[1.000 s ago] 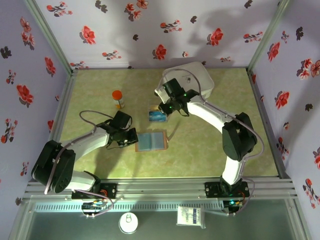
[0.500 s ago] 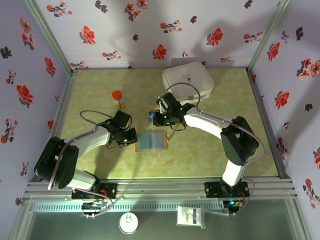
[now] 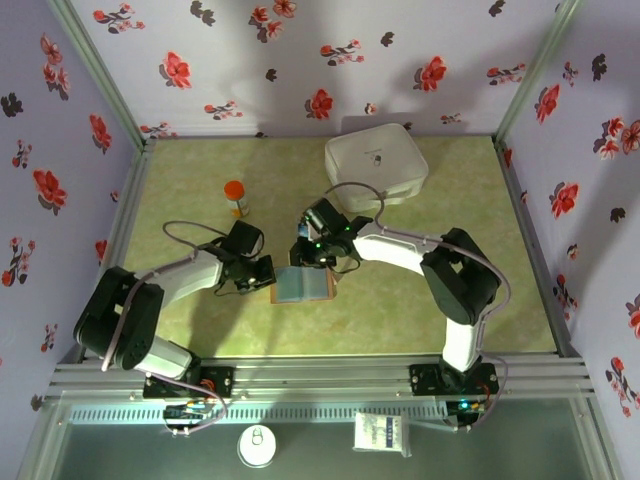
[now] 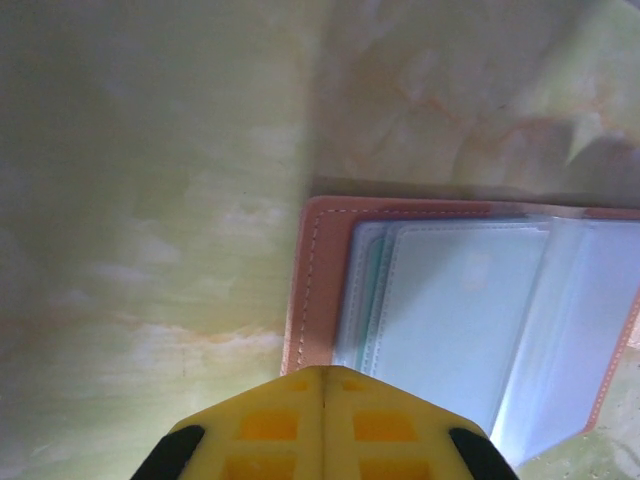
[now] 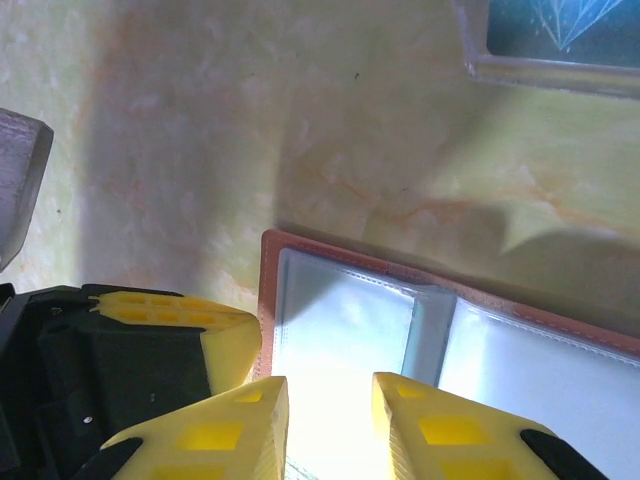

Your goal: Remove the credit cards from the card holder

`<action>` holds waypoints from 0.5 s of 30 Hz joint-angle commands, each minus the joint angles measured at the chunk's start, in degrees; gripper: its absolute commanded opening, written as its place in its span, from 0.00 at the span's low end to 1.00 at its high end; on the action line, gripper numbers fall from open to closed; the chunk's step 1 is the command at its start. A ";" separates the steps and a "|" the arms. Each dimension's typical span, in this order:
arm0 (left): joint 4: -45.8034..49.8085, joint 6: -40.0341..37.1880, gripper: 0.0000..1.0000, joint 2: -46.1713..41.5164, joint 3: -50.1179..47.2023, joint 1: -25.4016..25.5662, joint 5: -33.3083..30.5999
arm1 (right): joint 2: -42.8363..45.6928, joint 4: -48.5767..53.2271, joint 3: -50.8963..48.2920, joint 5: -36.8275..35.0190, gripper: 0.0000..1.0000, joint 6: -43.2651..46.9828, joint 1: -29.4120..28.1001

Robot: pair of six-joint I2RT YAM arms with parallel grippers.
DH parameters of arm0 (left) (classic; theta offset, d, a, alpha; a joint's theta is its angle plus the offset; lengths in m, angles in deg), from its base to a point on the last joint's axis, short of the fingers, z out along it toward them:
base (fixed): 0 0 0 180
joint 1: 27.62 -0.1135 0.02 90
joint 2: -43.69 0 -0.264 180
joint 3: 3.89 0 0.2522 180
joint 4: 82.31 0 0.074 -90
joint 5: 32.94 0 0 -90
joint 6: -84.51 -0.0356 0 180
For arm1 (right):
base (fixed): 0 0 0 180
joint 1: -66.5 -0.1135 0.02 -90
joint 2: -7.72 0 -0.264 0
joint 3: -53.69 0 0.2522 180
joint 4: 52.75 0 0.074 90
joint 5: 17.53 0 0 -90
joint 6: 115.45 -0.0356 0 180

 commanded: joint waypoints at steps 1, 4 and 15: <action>-1.21 -1.59 0.00 1.40 0.22 -0.44 1.41 | -1.12 -0.63 -0.66 1.32 0.30 -1.66 -0.37; -1.59 -1.35 0.00 1.94 -0.06 -0.49 1.77 | -1.31 -0.56 -1.16 1.48 0.31 -1.74 -0.63; -0.79 -1.87 0.00 2.25 0.07 -0.93 1.73 | -2.85 0.28 -1.29 2.64 0.31 -2.80 -1.81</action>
